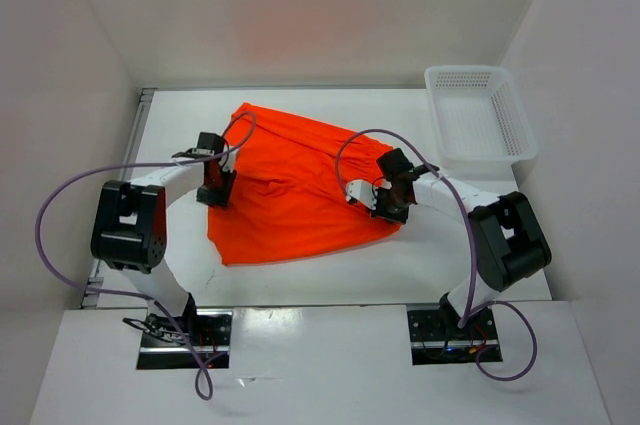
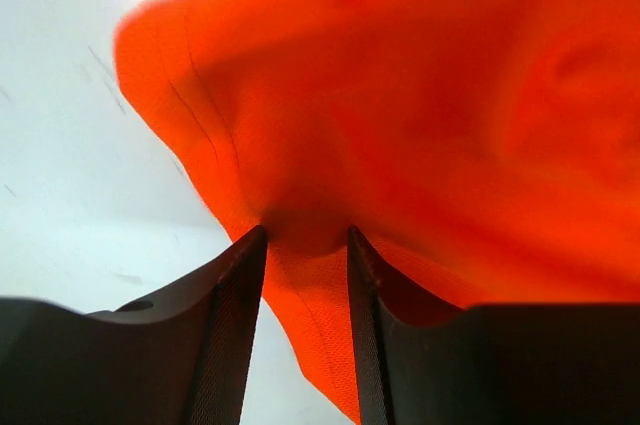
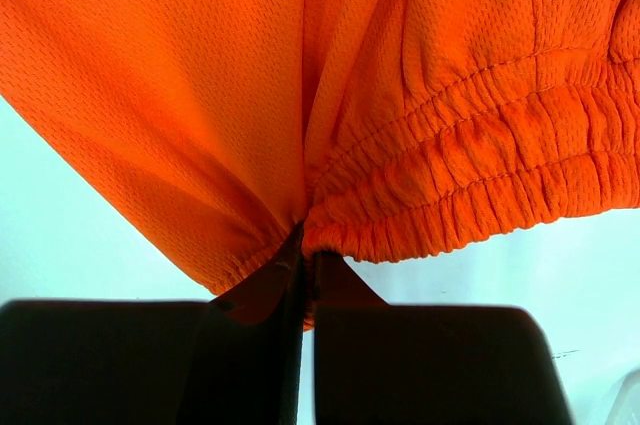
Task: Fold and stack the shorts
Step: Flatten the shorts out
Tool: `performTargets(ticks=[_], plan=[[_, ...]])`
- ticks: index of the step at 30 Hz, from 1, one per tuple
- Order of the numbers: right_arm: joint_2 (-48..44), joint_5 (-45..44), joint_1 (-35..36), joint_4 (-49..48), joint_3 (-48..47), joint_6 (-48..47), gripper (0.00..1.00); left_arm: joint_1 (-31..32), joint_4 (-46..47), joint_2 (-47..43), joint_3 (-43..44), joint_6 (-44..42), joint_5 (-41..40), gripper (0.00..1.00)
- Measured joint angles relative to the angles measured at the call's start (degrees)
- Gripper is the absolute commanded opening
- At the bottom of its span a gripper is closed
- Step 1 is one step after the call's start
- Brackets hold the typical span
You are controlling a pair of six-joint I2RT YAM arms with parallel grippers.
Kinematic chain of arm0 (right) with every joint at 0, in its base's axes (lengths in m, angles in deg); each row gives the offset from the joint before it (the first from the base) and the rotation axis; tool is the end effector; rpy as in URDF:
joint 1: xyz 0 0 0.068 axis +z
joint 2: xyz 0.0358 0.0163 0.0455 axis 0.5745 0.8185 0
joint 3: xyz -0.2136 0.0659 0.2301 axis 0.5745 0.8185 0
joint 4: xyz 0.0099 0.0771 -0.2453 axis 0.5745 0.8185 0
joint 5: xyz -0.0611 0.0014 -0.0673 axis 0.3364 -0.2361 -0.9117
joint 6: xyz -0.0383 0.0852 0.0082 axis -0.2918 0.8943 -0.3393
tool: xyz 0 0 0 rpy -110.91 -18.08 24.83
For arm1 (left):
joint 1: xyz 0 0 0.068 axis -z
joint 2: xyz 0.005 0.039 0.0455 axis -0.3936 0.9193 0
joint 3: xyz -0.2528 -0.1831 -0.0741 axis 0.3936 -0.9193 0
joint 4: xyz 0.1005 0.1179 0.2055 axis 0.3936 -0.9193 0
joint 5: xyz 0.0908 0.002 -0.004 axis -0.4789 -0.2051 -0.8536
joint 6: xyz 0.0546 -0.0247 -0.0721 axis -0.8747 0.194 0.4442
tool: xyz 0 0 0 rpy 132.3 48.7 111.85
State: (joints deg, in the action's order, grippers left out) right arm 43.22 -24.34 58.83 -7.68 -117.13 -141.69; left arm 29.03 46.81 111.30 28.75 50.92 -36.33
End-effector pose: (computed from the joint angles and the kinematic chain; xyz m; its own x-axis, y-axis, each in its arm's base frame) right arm 0.2605 0.1308 0.1728 -0.1157 -0.9501 -0.2899 -0.9775 0.1606 -0.1364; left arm 0.3437 -0.0281 0.1673 -0.9169 0.0902 -0.3888 0.0657 0.9949 0.0760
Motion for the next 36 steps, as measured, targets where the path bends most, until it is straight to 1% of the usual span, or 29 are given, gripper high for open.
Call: performTargets(ticks=[2, 3, 6, 7, 9, 10, 12, 14, 16, 21, 24, 29, 32, 34, 35, 36], plan=[[0.02, -0.13, 0.0, -0.07, 0.0, 0.11, 0.0, 0.0, 1.01, 2.73, 3.26, -0.02, -0.85, 0.45], [0.07, -0.17, 0.0, -0.09, -0.02, 0.15, 0.0, -0.02, 1.73, 5.27, 6.12, -0.02, -1.22, 0.48], [0.61, -0.44, 0.0, -0.44, -0.11, 0.24, 0.0, -0.13, 3.87, 12.96, 16.44, -0.04, -2.1, 0.5], [1.05, -0.61, 0.0, -0.55, -0.26, 0.26, 0.0, -0.13, 4.37, 15.96, 20.7, 0.0, -2.1, 0.53], [1.81, -0.85, 0.0, -0.5, -0.9, 0.39, 0.0, -0.13, 5.66, 20.79, 27.61, -0.02, -1.68, 0.56], [2.1, -0.96, 0.02, -0.57, -1.22, 0.52, 0.0, -0.13, 6.03, 22.18, 29.86, -0.04, -1.36, 0.57], [2.54, -1.27, 0.02, -0.7, -1.73, 1.01, 0.0, -0.15, 5.99, 22.25, 30.67, 0.0, -0.98, 0.6], [2.64, -1.44, 0.04, -0.92, -1.81, 1.46, 0.0, -0.2, 5.7, 20.41, 29.38, -0.02, -0.72, 0.6], [2.67, -1.55, 0.04, -0.96, -1.86, 1.75, 0.0, -0.37, 5.27, 16.83, 26.01, 0.0, -0.42, 0.6], [2.78, -1.97, 0.04, -1.57, -1.97, 1.81, 0.0, -1.29, 2.78, 4.61, 13.68, -0.02, -1.01, 0.6], [2.82, -2.14, 0.04, -1.77, -1.97, 1.81, 0.0, -0.92, 1.66, -0.26, 7.65, 0.0, -1.97, 0.6], [2.93, -2.45, 0.04, -1.9, -1.99, 1.75, 0.0, 1.2, 3.04, -0.83, 0.74, -0.02, -3.76, 0.6], [2.97, -2.93, 0.09, -2.14, -1.99, 1.6, 0.0, 1.97, 6.01, -0.2, -0.2, 0.0, -6.1, 0.6], [2.97, -3.15, 0.09, -2.23, -1.97, 1.51, 0.0, 2.14, 7.78, 0.09, -0.37, 0.0, -7.72, 0.56], [2.97, -3.26, 0.09, -2.32, -1.97, 1.46, 0.0, 2.19, 8.81, 0.13, -0.61, 0.02, -8.48, 0.46], [2.97, -3.34, 0.09, -2.4, -1.92, 1.36, 0.0, 2.27, 10.36, 0.09, -1.31, 0.04, -9.35, 0.4]])
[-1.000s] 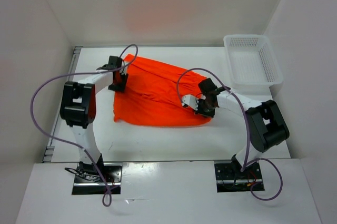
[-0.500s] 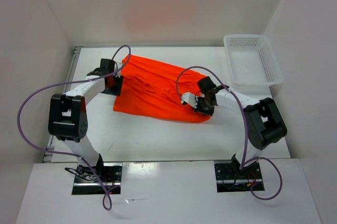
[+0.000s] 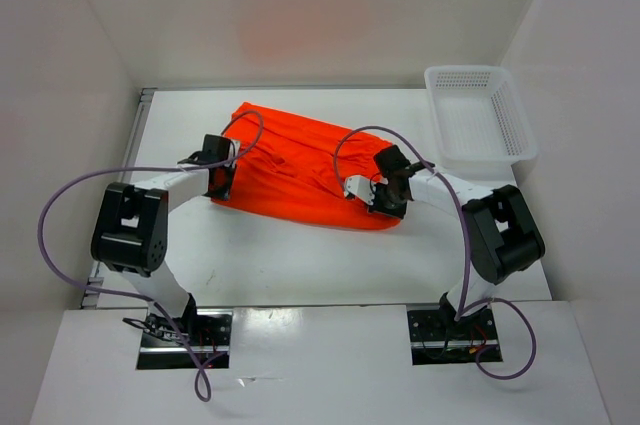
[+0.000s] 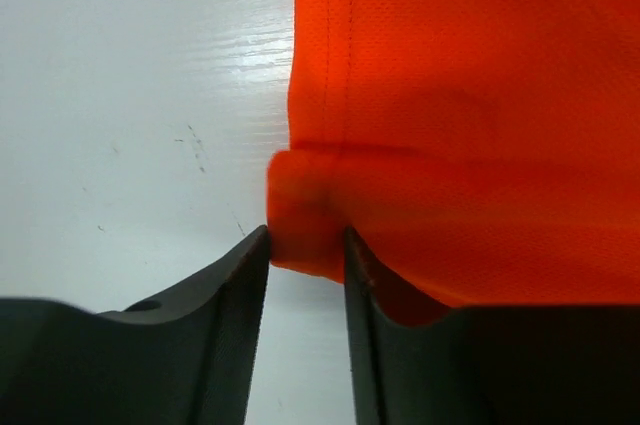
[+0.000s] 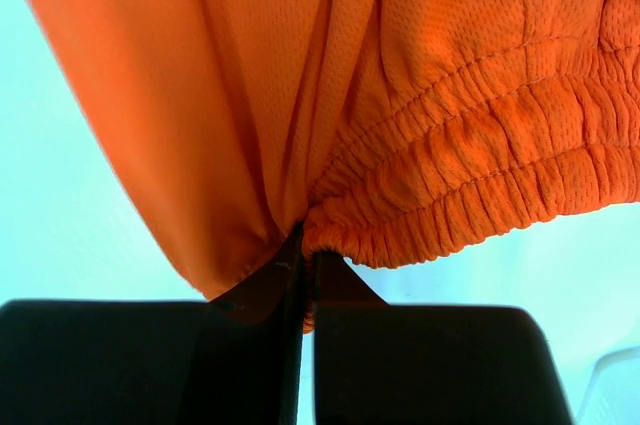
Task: Fold and stack the shorts
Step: Flatten the shorts out
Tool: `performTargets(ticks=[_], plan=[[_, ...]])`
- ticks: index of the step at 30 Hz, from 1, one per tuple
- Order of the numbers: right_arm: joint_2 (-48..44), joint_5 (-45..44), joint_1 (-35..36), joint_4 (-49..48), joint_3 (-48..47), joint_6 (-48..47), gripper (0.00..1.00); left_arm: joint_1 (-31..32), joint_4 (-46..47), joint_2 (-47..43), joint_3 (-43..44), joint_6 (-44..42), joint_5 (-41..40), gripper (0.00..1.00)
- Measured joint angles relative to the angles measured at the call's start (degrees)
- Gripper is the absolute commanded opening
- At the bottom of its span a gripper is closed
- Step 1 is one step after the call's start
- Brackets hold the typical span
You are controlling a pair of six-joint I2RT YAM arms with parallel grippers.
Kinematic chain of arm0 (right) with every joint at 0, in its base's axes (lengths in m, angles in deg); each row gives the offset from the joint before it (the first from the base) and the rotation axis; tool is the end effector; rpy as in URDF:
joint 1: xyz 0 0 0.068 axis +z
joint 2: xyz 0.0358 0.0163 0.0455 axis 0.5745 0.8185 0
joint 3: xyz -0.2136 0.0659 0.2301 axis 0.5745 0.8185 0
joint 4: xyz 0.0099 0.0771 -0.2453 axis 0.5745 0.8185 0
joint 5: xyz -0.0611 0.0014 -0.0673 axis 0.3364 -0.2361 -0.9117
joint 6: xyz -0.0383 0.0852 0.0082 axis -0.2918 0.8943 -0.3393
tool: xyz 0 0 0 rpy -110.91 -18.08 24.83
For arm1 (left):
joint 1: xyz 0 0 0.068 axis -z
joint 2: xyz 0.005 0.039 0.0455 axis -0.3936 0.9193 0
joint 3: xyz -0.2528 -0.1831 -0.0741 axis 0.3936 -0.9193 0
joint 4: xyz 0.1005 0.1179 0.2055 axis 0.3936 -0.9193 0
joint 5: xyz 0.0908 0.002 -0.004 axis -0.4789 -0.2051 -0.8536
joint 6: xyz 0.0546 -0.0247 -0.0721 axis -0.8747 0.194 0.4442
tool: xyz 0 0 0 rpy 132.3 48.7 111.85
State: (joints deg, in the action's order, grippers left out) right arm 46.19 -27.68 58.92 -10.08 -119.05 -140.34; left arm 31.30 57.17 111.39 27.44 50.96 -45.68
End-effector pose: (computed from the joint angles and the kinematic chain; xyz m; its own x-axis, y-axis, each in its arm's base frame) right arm 0.2788 0.1340 0.1685 -0.1408 -0.9554 -0.2596 -0.9649 0.1911 -0.1801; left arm 0.3625 -0.0308 0.1751 -0.8412 0.1157 -0.5282 0.0054 0.9786 0.2057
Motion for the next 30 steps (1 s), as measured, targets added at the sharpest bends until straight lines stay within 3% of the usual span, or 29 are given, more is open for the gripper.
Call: performTargets(ticks=[3, 5, 11, 22, 25, 26, 27, 28, 30], plan=[[-0.26, -0.33, 0.0, -0.61, 0.5, -0.83, 0.0, 0.48, 4.17, -1.64, -3.52, 0.0, -2.1, 0.15], [-0.85, -0.52, 0.02, -1.22, 1.25, -1.66, 0.0, 0.63, 5.42, -3.48, -6.38, 0.17, -3.39, 0.09], [-2.89, -1.29, 0.5, -2.43, 3.54, -5.53, 0.0, 0.63, -5.07, -14.62, -14.88, 0.13, -3.28, 0.07], [-10.32, -5.25, 8.09, 4.13, 8.22, -10.84, 0.01, 0.52, -24.13, -22.18, -15.72, 0.15, 3.06, 0.08], [-12.17, -5.05, 8.39, 6.95, 8.46, -10.69, 0.13, 0.5, -27.78, -24.76, -15.72, 0.15, 4.85, 0.1], [-12.63, -4.98, 8.39, 7.61, 8.48, -10.58, 0.23, 0.48, -28.59, -25.53, -15.72, 0.17, 5.33, 0.13], [-12.98, -4.98, 8.41, 8.22, 8.48, -10.32, 0.51, 0.48, -29.16, -26.01, -15.72, 0.15, 5.57, 0.16], [-13.22, -5.16, 8.41, 8.63, 8.5, -9.77, 0.66, 0.48, -29.57, -26.32, -15.72, 0.04, 5.62, 0.21], [-13.53, -6.34, 8.39, 9.03, 8.48, -9.49, 0.72, 0.31, -30.8, -26.62, -15.74, 0.15, 5.27, 0.31]])
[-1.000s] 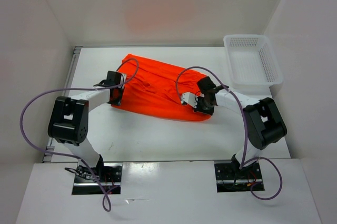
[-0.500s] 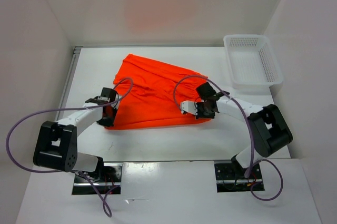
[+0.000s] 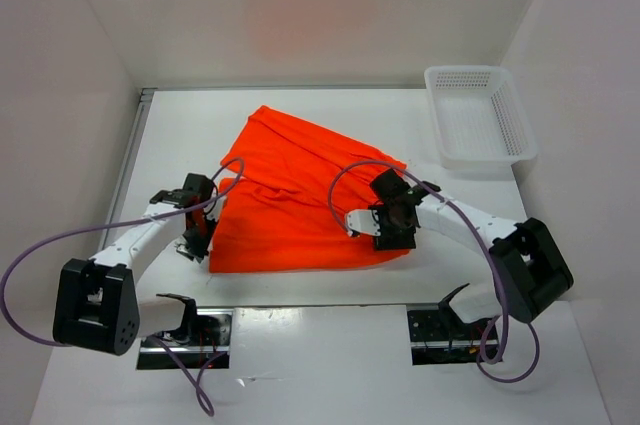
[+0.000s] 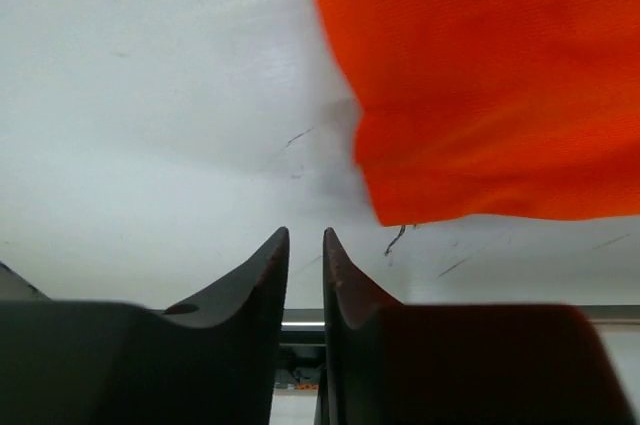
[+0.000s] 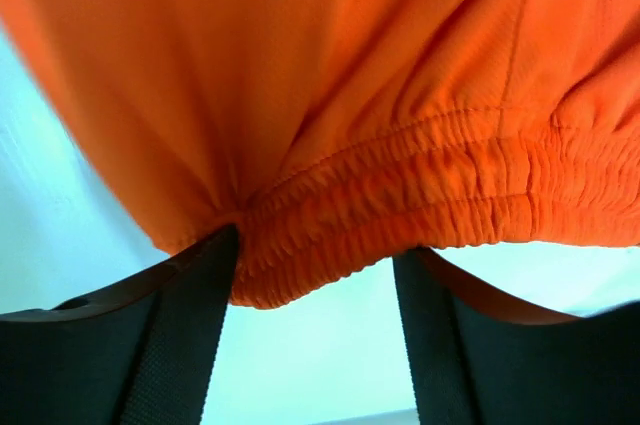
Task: Fold and stack the shorts
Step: Flatten the shorts out
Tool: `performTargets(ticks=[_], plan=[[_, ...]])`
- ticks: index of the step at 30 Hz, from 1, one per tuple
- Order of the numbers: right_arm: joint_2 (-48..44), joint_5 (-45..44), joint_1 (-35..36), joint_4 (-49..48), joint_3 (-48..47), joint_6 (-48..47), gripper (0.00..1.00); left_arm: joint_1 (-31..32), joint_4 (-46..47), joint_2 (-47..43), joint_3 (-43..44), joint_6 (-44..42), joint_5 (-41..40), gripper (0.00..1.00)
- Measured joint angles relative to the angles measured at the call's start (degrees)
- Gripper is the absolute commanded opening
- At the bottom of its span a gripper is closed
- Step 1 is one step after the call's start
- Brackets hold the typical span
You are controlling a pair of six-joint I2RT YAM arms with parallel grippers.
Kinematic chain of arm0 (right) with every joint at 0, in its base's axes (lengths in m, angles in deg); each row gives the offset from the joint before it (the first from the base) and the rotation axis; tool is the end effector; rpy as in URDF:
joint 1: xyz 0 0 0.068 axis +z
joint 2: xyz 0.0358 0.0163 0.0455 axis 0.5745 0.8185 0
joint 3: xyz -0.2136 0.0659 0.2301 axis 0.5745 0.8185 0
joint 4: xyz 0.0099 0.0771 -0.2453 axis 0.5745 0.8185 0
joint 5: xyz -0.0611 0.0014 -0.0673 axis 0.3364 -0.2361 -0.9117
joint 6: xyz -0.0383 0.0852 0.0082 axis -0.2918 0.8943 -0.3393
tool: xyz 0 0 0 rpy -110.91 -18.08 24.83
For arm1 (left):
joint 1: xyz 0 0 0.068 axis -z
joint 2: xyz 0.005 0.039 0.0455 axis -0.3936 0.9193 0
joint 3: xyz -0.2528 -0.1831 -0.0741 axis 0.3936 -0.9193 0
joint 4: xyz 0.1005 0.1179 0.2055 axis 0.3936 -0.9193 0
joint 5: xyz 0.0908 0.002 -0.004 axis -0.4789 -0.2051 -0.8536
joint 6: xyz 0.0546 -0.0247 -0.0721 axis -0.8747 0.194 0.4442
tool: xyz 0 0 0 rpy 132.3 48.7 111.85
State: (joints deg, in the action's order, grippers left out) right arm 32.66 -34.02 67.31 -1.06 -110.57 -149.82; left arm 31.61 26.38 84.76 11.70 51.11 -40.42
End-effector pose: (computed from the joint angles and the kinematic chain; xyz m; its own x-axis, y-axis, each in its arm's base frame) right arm 0.1973 0.1250 0.1809 0.1334 -0.9857 -0.1026 -0.9726 -0.1103 -0.2048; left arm 0.1878 -0.0146 0.1829 -0.9686 0.1365 -0.2076 0.1064 0.9829 0.1501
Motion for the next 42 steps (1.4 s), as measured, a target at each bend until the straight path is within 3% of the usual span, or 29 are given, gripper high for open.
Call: performTargets(ticks=[6, 8, 13, 16, 21, 24, 29, 36, 40, 41, 42], plan=[[0.02, -0.96, 0.0, 2.6, -5.7, 5.31, 0.75, -1.55, -2.67, -0.48, 1.01, -0.24, 0.37, 0.32], [-0.5, 0.07, -0.02, 1.86, -10.12, 8.66, 0.91, -4.2, -2.51, -0.48, 4.09, -0.26, 1.77, 0.32], [-4.94, 3.34, -0.02, -5.4, -15.63, 15.91, 0.95, -8.63, 4.09, 1.55, 16.46, -0.22, 5.51, 0.42], [-2.23, 4.9, -1.07, -9.14, -19.34, 21.7, 0.95, -8.66, 9.94, 8.74, 22.18, -0.22, 7.34, 0.44], [13.9, 6.25, -9.49, -15.21, -31.04, 33.77, 0.95, -8.63, 14.86, 29.77, 36.09, -0.2, 8.35, 0.44], [22.49, 5.25, -15.17, -16.92, -36.37, 39.78, 0.95, -8.59, 16.63, 39.04, 44.13, -0.2, 8.76, 0.5], [30.6, 3.41, -20.63, -16.94, -41.46, 44.89, 0.95, -8.2, 18.84, 46.16, 51.58, -0.2, 8.2, 0.5], [31.76, 4.81, -21.59, -15.58, -40.87, 45.51, 0.95, -6.73, 17.64, 50.34, 51.41, -0.2, 8.59, 0.5], [31.76, 5.7, -21.81, -14.91, -39.6, 45.09, 0.95, -4.81, 17.84, 50.58, 50.62, -0.17, 8.66, 0.43], [31.76, 5.84, -21.9, -14.53, -39.45, 44.92, 0.95, -4.37, 18.08, 50.58, 50.49, -0.2, 8.72, 0.4], [31.76, 5.88, -21.92, -14.34, -39.3, 44.74, 0.95, -4.04, 18.32, 50.56, 50.38, -0.22, 8.66, 0.3]])
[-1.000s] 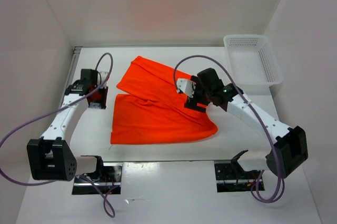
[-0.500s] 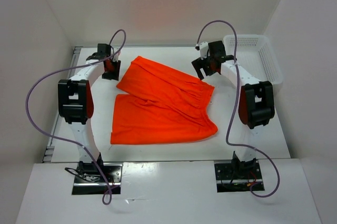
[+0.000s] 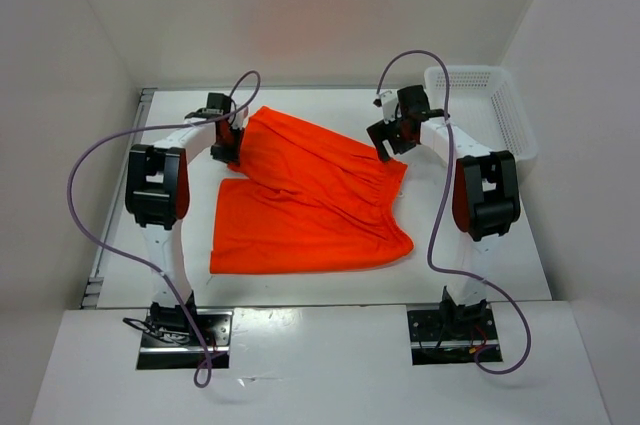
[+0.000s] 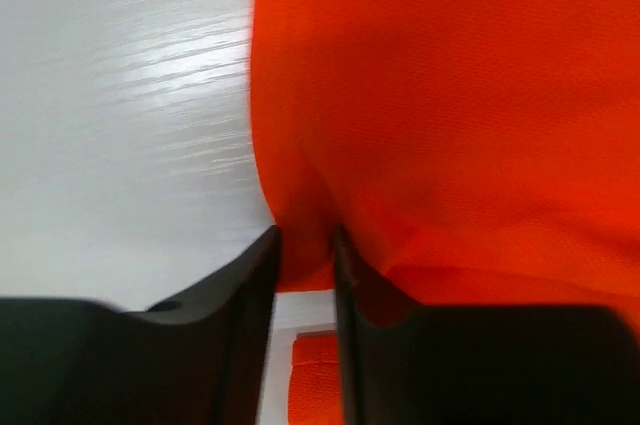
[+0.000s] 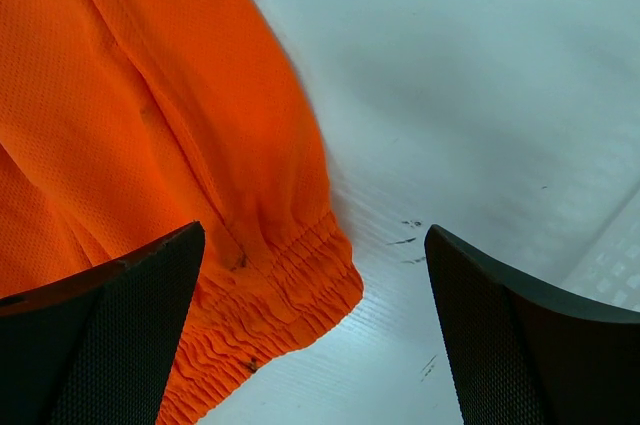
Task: Fold and stack the shorts
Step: Flatten the shorts out, then fold the shorts
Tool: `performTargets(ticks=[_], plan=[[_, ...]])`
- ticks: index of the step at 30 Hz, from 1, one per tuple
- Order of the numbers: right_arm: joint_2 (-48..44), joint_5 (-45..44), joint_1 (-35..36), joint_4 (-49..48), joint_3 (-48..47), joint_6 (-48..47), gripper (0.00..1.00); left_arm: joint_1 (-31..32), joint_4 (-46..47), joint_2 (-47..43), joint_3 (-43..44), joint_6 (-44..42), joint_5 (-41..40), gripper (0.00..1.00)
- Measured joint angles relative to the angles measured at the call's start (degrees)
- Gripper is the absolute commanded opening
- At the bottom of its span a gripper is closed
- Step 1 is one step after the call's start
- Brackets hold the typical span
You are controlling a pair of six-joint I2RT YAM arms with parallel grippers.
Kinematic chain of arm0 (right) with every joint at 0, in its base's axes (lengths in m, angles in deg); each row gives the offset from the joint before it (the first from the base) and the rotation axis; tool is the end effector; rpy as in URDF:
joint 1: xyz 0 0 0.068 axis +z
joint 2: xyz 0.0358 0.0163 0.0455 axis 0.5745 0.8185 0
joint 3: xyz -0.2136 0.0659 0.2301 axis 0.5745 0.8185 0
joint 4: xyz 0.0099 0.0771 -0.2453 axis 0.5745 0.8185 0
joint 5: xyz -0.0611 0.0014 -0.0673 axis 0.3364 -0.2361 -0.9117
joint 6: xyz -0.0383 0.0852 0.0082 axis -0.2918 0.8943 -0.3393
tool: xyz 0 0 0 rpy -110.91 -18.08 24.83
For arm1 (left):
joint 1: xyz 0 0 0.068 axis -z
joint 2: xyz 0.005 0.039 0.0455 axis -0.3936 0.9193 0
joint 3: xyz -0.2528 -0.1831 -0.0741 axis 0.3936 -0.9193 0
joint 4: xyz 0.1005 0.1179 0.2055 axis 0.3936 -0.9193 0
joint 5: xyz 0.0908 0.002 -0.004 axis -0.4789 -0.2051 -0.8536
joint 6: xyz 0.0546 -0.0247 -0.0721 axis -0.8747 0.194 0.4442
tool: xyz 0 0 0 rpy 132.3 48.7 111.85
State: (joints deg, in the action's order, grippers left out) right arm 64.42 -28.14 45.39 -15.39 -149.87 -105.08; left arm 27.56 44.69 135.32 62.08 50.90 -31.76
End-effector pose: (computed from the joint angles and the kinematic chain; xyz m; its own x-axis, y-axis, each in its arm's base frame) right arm 0.4590 0.0929 0.2198 -0.6738 -0.4695 -0.5705 -0.5011 0.8578 -0.1141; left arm 0.4991 -0.0379 0.1694 -0.8633 0.0628 -0.5008 0.0713 0.9975 0.0021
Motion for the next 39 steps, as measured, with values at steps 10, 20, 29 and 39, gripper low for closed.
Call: performTargets(ticks=[10, 20, 29, 39], plan=[[-0.02, 0.0, 0.0, 0.35, 2.99, -2.67, 0.95, 0.79, 5.99, -6.99, -11.61, 0.07, -3.96, 0.0], [0.11, 1.86, 0.22, 0.79, 1.88, -5.44, 0.95, -2.29, 1.16, -16.09, -22.91, -0.02, -6.12, 0.27], [0.42, 3.08, 0.31, 0.9, -0.13, -6.93, 0.92, -1.27, -7.72, -13.25, -9.81, -0.09, -8.7, 0.58], [1.29, 3.26, 0.31, 1.01, -0.46, -9.29, 0.84, 1.9, -3.15, 4.31, 17.73, 0.0, -8.85, 0.63]])
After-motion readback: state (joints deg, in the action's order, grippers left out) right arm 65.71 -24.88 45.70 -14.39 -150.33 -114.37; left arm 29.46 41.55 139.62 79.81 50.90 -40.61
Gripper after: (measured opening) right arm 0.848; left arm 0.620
